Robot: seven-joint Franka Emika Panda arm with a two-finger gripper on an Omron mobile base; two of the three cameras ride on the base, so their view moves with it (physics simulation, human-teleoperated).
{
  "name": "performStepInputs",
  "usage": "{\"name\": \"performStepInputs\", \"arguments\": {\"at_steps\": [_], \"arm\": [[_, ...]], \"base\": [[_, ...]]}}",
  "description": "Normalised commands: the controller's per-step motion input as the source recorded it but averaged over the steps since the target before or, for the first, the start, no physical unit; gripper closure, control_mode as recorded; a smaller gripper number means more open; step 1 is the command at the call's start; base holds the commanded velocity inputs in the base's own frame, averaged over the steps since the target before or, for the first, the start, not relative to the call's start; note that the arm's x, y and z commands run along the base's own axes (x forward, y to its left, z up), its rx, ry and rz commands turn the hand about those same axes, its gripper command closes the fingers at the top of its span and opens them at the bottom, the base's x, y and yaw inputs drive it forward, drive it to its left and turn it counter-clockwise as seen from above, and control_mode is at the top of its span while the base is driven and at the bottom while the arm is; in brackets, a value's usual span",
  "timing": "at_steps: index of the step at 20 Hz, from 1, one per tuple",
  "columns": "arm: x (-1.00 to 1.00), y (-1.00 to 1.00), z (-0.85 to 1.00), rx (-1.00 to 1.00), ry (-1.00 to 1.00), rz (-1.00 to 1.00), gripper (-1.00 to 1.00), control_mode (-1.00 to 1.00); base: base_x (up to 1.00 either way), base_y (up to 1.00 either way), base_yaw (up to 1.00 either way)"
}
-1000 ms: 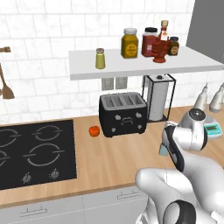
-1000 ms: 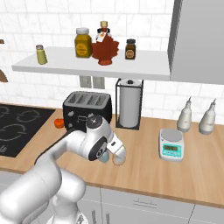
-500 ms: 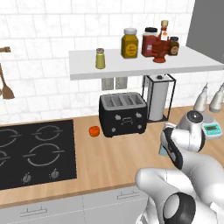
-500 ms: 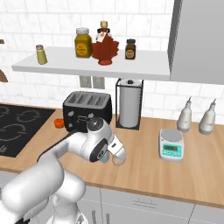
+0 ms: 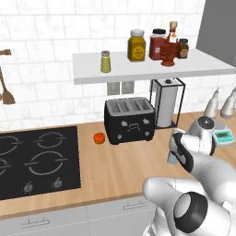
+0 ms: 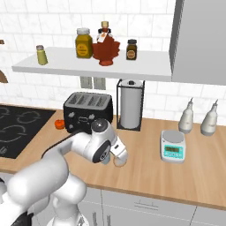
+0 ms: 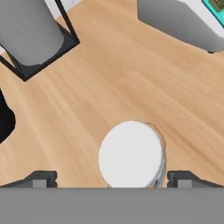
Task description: Put the shaker and condiment bottle from the counter next to their counterparts in the cabinet.
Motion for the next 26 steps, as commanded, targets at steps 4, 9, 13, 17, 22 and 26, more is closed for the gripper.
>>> {"name": "performStepInputs", "arguments": {"at_steps": [4, 9, 13, 17, 22, 26], "arm": [[0.13, -0.19, -0.06, 0.05, 0.00, 0.00, -1.00, -1.00], [0.02, -0.03, -0.02, 0.01, 0.00, 0.00, -1.00, -1.00], [0.00, 0.01, -0.19, 0.02, 0.00, 0.00, 1.00, -1.00], [0.00, 0.03, -0.23, 0.02, 0.01, 0.00, 1.00, -1.00], [0.00, 0.00, -0.06, 0.01, 0.00, -0.01, 1.00, -1.00], [0.00, 0.00, 0.00, -0.08, 0.02, -0.11, 1.00, -1.00]], "base": [[0.00, 0.00, 0.00], [0.00, 0.00, 0.00], [0.00, 0.00, 0.00], [0.00, 0.00, 0.00], [0.00, 0.00, 0.00], [0.00, 0.00, 0.00]]}}
